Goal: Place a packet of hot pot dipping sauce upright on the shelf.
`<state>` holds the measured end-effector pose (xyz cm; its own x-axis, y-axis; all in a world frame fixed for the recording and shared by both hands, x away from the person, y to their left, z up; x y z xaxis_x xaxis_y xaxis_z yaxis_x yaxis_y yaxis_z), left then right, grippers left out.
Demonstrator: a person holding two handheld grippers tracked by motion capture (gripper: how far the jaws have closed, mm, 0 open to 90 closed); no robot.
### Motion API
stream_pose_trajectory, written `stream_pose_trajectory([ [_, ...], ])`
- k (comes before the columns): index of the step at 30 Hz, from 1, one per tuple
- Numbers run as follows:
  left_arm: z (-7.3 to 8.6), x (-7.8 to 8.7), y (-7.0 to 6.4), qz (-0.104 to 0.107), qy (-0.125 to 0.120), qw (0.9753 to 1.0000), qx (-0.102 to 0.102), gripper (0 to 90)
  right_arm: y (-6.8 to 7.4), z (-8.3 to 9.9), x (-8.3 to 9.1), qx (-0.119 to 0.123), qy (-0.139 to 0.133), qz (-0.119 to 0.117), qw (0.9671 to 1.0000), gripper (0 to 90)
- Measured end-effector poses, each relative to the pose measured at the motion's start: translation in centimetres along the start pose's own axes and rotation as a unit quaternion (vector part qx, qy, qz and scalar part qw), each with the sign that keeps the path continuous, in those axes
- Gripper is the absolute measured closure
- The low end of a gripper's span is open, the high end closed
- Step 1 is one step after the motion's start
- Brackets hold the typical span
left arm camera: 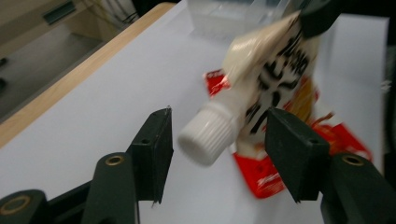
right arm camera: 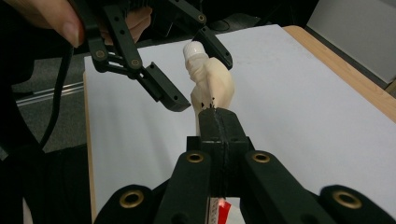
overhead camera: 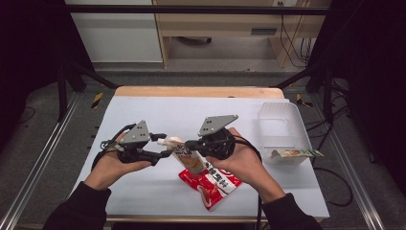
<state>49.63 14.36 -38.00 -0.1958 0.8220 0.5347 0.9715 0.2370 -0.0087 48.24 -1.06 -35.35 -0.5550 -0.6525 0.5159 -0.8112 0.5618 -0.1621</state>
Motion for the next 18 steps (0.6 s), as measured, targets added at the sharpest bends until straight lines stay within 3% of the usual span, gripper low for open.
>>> stream_pose_trajectory([
  [1,-0.1,0.0,0.2,-0.010,0.009,0.9999,-0.007,42.6,0.0,0.0,0.0,0.000,-0.001,0.000,1.0000,90.0],
  [4,-0.1,0.0,0.6,-0.011,0.010,0.9999,-0.002,47.8,0.0,-0.1,0.0,-0.002,-0.001,-0.001,1.0000,90.0],
  [9,-0.2,-0.3,0.8,0.010,-0.002,0.9999,0.004,54.0,-0.2,0.1,-0.2,-0.001,0.001,-0.001,1.0000,90.0],
  [18,-0.3,-0.7,0.3,0.023,0.017,0.9996,0.008,67.7,-1.0,0.8,-0.1,-0.011,0.006,0.008,0.9999,90.0],
])
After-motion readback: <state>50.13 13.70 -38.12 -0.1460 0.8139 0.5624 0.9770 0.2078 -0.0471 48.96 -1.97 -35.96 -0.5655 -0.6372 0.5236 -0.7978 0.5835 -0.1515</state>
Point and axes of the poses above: each handheld gripper's, and its own axes: x roughly backward along the jaws, z roughly out of its underside, y roughly to its left, the point moved 7 cm from there along -x, roughly forward along the jaws, and after that the axes turned 14 degrees about z, right-handed, at the moved point
